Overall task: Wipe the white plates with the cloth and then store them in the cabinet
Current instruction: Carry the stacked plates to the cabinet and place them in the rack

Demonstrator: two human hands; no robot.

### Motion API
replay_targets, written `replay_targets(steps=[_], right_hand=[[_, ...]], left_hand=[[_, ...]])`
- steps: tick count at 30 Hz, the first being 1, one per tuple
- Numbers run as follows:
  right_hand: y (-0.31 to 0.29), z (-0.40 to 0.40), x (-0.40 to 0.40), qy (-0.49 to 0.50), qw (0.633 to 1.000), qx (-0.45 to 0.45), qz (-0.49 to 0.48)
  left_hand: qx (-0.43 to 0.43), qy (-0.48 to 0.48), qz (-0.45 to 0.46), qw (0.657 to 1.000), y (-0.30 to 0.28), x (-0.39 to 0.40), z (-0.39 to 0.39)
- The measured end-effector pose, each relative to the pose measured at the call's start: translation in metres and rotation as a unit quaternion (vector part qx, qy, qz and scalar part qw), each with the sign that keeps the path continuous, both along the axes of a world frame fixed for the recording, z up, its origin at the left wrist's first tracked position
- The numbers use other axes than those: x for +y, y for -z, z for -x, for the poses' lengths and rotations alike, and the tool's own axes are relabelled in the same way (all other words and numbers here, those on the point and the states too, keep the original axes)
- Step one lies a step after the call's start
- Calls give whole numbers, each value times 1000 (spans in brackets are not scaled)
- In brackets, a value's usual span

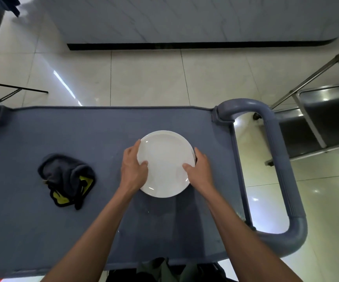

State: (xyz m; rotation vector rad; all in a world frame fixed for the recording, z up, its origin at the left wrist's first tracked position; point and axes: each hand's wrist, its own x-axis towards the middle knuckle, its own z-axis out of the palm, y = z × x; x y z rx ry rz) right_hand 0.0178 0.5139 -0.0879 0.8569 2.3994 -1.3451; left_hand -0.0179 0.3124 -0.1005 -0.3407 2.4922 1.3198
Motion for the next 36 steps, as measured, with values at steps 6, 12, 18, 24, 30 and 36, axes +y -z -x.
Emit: replay_targets(steps=[6,12,18,24,30,36], right_hand=[[-15,-13,3,35,997,68,13],[-36,-26,3,103,987,120,23],[-53,-57,4,170,974,149,12],[-65,-92,26,251,953,162,-51],[-83,-133,51,360,907,208,-71],[-103,-208,93,414,881,214,-86]], left_hand=[[39,28,-24,999,-7,-5,8],[59,66,-50,995,-17,1,10],[88,127,-73,985,-33,26,3],[93,204,-95,970,-52,67,-7],[127,282,-101,946,-76,120,-32],[162,372,-73,911,-101,186,-90]])
